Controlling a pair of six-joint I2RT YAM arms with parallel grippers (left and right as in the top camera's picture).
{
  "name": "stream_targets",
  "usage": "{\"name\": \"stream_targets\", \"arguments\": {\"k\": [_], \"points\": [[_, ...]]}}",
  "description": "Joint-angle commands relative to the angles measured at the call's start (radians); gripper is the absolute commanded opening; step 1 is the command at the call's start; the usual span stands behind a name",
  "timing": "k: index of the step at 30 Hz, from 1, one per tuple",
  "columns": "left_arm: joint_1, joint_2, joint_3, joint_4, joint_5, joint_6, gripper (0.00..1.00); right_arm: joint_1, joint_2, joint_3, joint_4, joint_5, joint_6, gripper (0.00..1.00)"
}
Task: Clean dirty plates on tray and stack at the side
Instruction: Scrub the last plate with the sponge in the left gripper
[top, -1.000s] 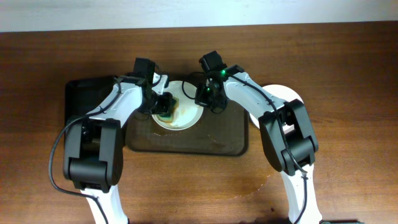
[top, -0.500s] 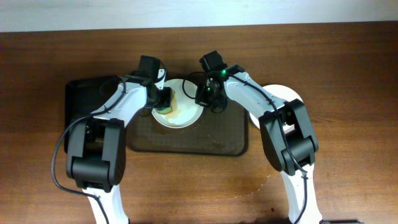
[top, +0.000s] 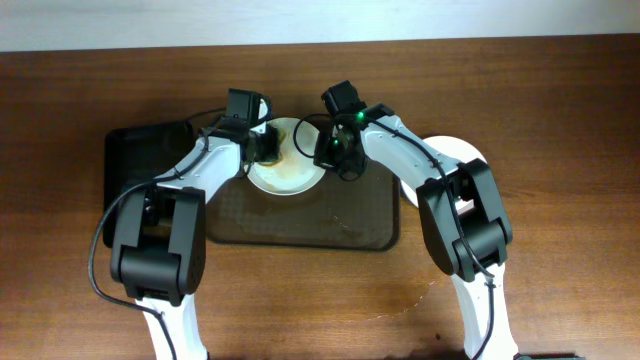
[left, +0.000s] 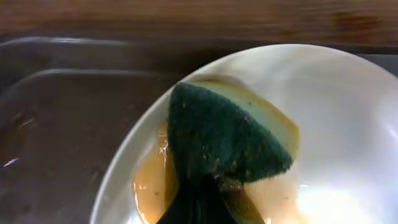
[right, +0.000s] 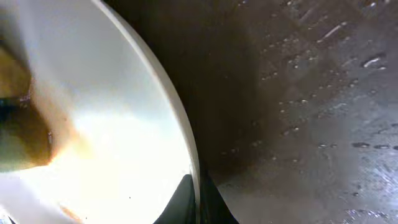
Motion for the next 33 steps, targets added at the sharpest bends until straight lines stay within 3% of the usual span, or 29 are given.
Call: {"name": "stream_targets", "arguments": {"k": [1,5,6,8,11,12,17,19,22,26,28,33], "points": [[0.005,0.028,-0.021,-0.185,-0.174,-0.039,0.01,-0.004,0.037,-0.019,-0.018,0.029,-0.012,0.04],[0.004,0.028,-0.021,-0.420,-0.097,-0.034,0.01,-0.004,0.037,-0.019,-0.013,0.029,-0.012,0.04],[0.004,0.028,-0.021,-0.439,-0.019,-0.006,0.01,-0.004,0.037,-0.019,-0.010,0.029,-0.012,0.04],[0.004,0.028,-0.021,-0.412,0.344,0.103,0.01,-0.004,0.037,-0.019,-0.010,0.029,-0.012,0.04],[0.005,0.028,-0.021,-0.286,0.581,0.130,0.01,-0.004,0.037,-0.019,-0.010,0.029,-0.016,0.04],[0.005,0.028,-0.021,-0.264,0.579,0.120,0.01,-0.004,0.037,-0.019,-0.010,0.029,-0.021,0.04],[0.065,0.028,-0.021,-0.108,0.172,-0.185,0.01,-0.004,0.037,-0.019,-0.003,0.028,-0.031,0.04],[0.078,0.028,-0.019,-0.072,0.086,-0.301,0.01,-0.004,0.037,-0.019,-0.007,0.028,-0.031,0.04],[0.090,0.022,0.027,-0.100,0.089,-0.308,0.01,-0.004,0.037,-0.019,-0.023,0.029,-0.038,0.04],[0.090,-0.040,0.151,-0.304,0.115,-0.298,0.01,-0.004,0.037,-0.019,-0.034,0.029,-0.043,0.04],[0.090,-0.096,0.233,-0.450,0.112,-0.234,0.01,-0.004,0.037,-0.019,-0.045,0.028,-0.069,0.04],[0.113,-0.182,0.262,-0.551,0.043,-0.191,0.01,-0.015,-0.011,-0.010,-0.085,-0.012,-0.151,0.04]]}}
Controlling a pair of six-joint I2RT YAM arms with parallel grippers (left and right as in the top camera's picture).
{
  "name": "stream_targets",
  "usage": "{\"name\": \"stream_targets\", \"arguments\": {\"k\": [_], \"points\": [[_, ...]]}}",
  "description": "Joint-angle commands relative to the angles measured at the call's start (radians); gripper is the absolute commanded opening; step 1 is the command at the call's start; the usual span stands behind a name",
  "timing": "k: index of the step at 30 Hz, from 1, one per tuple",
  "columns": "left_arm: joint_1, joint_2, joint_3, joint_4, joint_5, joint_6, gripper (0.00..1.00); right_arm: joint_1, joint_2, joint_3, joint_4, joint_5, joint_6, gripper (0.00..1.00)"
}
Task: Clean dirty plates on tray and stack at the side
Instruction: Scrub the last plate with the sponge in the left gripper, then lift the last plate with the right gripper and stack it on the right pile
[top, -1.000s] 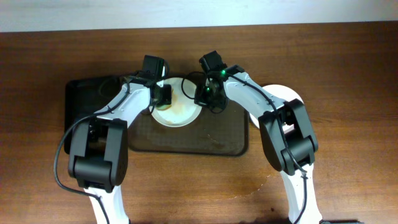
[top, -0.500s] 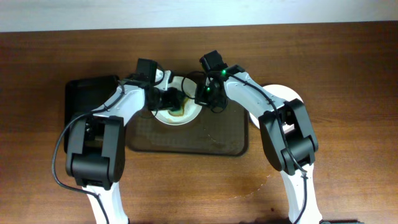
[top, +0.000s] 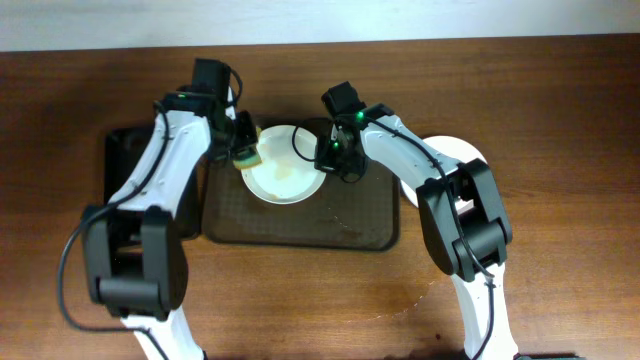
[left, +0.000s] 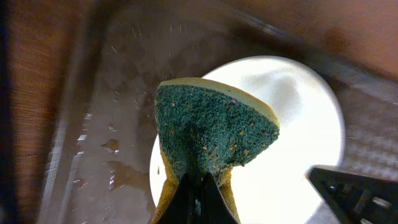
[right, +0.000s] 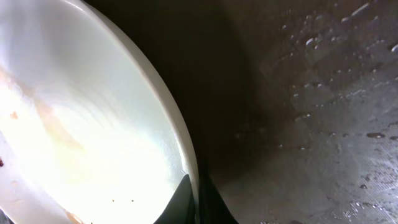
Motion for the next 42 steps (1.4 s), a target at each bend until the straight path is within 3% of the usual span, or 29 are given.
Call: {"name": "stream_targets", "arguments": {"k": [1,6,10,13,18,22,25,30,33,39,42], "points": [[0.032,-0.061,0.022,-0.023,-0.051,0.043,0.01,-0.017,-0.035,-0.004,-0.063,0.018,-0.095,0.04],[0.041,-0.054,-0.011,-0.013,-0.103,0.043,0.01,-0.013,-0.216,-0.002,-0.160,0.229,-0.168,0.04],[0.040,-0.053,-0.044,0.028,-0.101,0.042,0.01,0.063,-0.325,-0.002,-0.254,0.696,-0.174,0.04],[0.040,-0.053,-0.086,0.076,-0.099,0.042,0.01,0.167,-0.336,-0.002,-0.309,1.042,-0.164,0.04],[0.040,-0.053,-0.129,0.102,-0.100,0.042,0.01,0.330,-0.336,-0.002,-0.365,1.424,-0.058,0.04],[0.040,-0.053,-0.137,0.109,-0.099,0.042,0.01,0.419,-0.336,-0.002,-0.387,1.556,-0.049,0.04],[0.040,-0.053,-0.137,0.109,-0.100,0.042,0.01,0.431,-0.338,-0.002,-0.449,1.572,0.042,0.04],[0.040,-0.053,-0.137,0.109,-0.099,0.042,0.01,0.383,-0.349,-0.002,-0.637,1.497,0.348,0.04],[0.040,-0.053,-0.137,0.109,-0.100,0.042,0.01,0.309,-0.388,-0.002,-0.666,1.368,0.367,0.04],[0.040,-0.053,-0.137,0.109,-0.100,0.049,0.01,-0.020,-0.489,-0.002,-0.658,0.962,0.112,0.04],[0.040,-0.053,-0.137,0.109,-0.100,0.074,0.01,-0.267,-0.488,-0.042,-0.545,0.664,-0.128,0.04]]}}
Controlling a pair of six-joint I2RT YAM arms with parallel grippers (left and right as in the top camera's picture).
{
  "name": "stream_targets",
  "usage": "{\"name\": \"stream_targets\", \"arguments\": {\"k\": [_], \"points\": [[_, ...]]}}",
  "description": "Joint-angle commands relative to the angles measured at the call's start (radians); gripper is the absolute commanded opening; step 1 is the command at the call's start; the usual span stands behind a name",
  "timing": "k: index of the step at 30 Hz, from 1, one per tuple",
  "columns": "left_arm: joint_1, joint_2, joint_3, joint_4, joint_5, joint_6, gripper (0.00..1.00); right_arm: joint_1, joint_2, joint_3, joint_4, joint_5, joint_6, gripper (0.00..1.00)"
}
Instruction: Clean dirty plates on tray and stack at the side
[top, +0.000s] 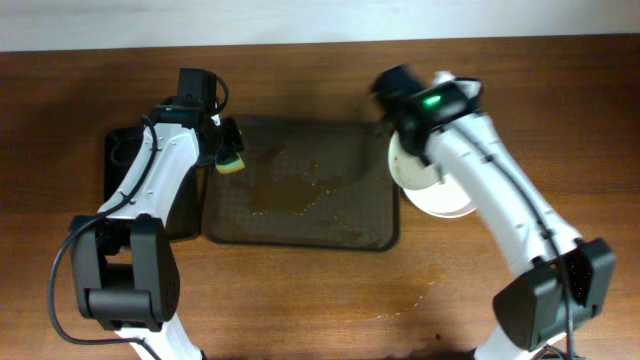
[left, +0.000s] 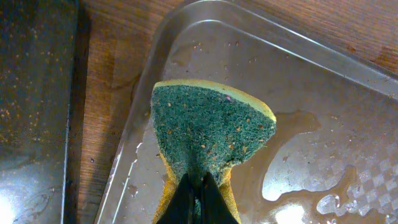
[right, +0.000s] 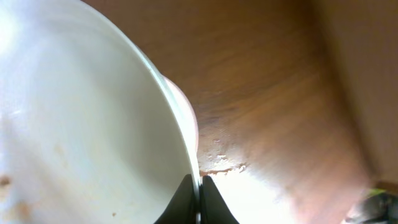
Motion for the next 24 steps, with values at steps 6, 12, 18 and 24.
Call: {"name": "stream_targets", "arguments": {"k": [6,12,18,24], "points": [[0.000,-0.003,-0.008,-0.006,-0.003,0.118,0.01,-0.397,-0.014,-0.235,0.296,-0.578,-0.355,0.04],[0.066,-0.090,0.109,-0.190,-0.016,0.222,0.01,-0.415,-0.014,-0.440,0.472,-0.596,-0.338,0.23],[0.204,-0.138,0.118,-0.299,-0.086,0.221,0.01,-0.395,-0.018,-0.315,0.407,-0.805,-0.426,0.79],[0.254,-0.024,0.058,-0.270,-0.180,0.221,0.01,-0.356,-0.019,-0.129,0.274,-0.801,-0.430,0.85]]}}
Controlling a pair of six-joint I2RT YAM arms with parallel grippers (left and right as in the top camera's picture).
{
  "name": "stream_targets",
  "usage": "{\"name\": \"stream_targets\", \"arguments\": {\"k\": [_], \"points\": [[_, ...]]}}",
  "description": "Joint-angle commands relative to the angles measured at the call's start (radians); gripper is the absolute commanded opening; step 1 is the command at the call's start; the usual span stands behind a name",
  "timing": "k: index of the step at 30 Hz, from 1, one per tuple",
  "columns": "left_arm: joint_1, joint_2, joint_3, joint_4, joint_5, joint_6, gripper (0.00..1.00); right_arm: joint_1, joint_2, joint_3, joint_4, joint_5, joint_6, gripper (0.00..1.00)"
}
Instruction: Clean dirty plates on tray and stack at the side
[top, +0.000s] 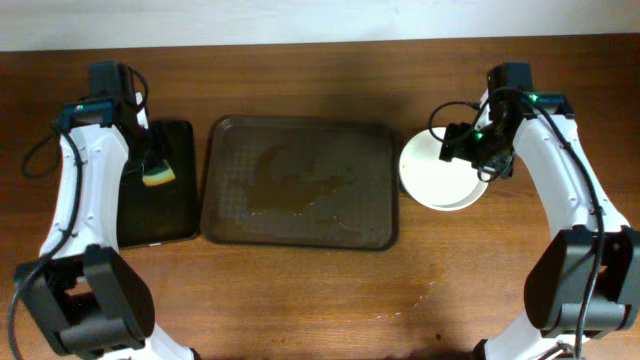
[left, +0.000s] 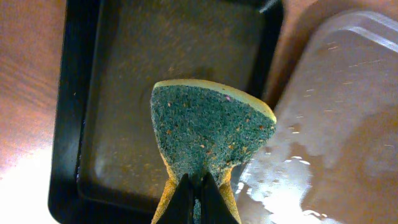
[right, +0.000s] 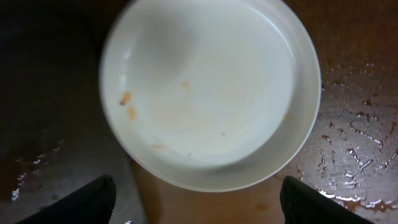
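Observation:
A white plate (top: 437, 178) with faint orange smears (right: 205, 87) lies on top of another plate on the wood table, right of the brown tray (top: 300, 182). My right gripper (top: 478, 152) hovers over it, open, its fingertips (right: 93, 198) spread wide below the plate's rim. My left gripper (top: 152, 165) is shut on a green-and-yellow sponge (left: 208, 134) above the small black tray (left: 168, 81) at the left. The brown tray holds no plates, only a wet brownish puddle (top: 290, 190).
The black tray (top: 155, 185) sits just left of the brown tray, a narrow strip of table between them. Water drops wet the table beside the plates (right: 354, 124). The wall edge runs along the back of the table.
My right gripper has let go of the plate, which now lies on the stack at the right, and stands open above it. My left gripper carried the sponge from the brown tray's left edge to over the black tray.
The sponge was pressed on the dirty plate in the tray while my right gripper held its rim. Then the sponge was lifted off the plate. Then the plate was over the stack at the right. Now it rests there, released, and the sponge hangs above the black tray.

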Motion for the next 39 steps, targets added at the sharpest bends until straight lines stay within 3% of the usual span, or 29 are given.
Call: {"name": "stream_targets", "arguments": {"k": [1,4,5,6,7,8,12,17,22,23,24,28,32,36,39], "points": [[0.009,0.092,-0.045,0.027,-0.089,0.020,0.01,0.011,-0.016,0.090,-0.038,-0.019,-0.014,0.85],[0.010,0.180,-0.047,0.080,-0.104,0.019,0.02,0.011,-0.016,0.142,-0.084,-0.019,-0.018,0.85],[0.010,0.197,-0.047,0.099,-0.104,0.019,0.12,0.011,-0.016,0.147,-0.093,-0.019,-0.018,0.85],[0.010,0.215,-0.047,0.119,-0.104,0.019,0.58,0.011,-0.016,0.148,-0.107,-0.020,-0.031,0.85],[0.010,0.216,-0.047,0.123,-0.104,0.019,0.87,0.012,-0.016,0.148,-0.114,-0.019,-0.035,0.85],[0.010,0.216,-0.047,0.126,-0.104,0.019,0.99,0.011,-0.016,0.148,-0.121,-0.019,-0.037,0.85],[0.009,0.186,-0.021,0.084,-0.028,0.008,0.99,0.011,-0.055,0.155,-0.126,-0.012,-0.037,0.85],[0.008,0.001,-0.006,0.108,0.405,0.007,0.99,0.011,-0.208,0.220,-0.132,0.004,-0.037,0.84],[0.008,-0.052,-0.007,0.113,0.428,0.008,0.99,0.011,-0.459,0.225,-0.171,0.083,-0.040,0.85],[0.008,-0.051,-0.007,0.114,0.420,0.008,0.99,0.011,-0.515,0.225,-0.185,0.099,-0.040,0.86],[0.008,-0.051,-0.007,0.114,0.421,0.008,0.99,0.011,-0.570,0.225,-0.194,0.110,-0.040,0.96],[0.008,-0.051,-0.007,0.114,0.421,0.008,0.99,0.011,-0.732,0.225,-0.196,0.052,-0.012,0.98],[0.008,-0.051,-0.007,0.114,0.421,0.008,0.99,0.011,-0.801,0.225,-0.211,0.022,-0.013,0.98],[0.008,-0.051,-0.007,0.114,0.421,0.008,0.99,0.011,-0.818,0.225,-0.300,0.148,-0.040,0.98],[0.008,-0.051,-0.007,0.114,0.421,0.008,0.99,0.011,-0.819,0.210,-0.264,0.206,-0.039,0.98]]}}
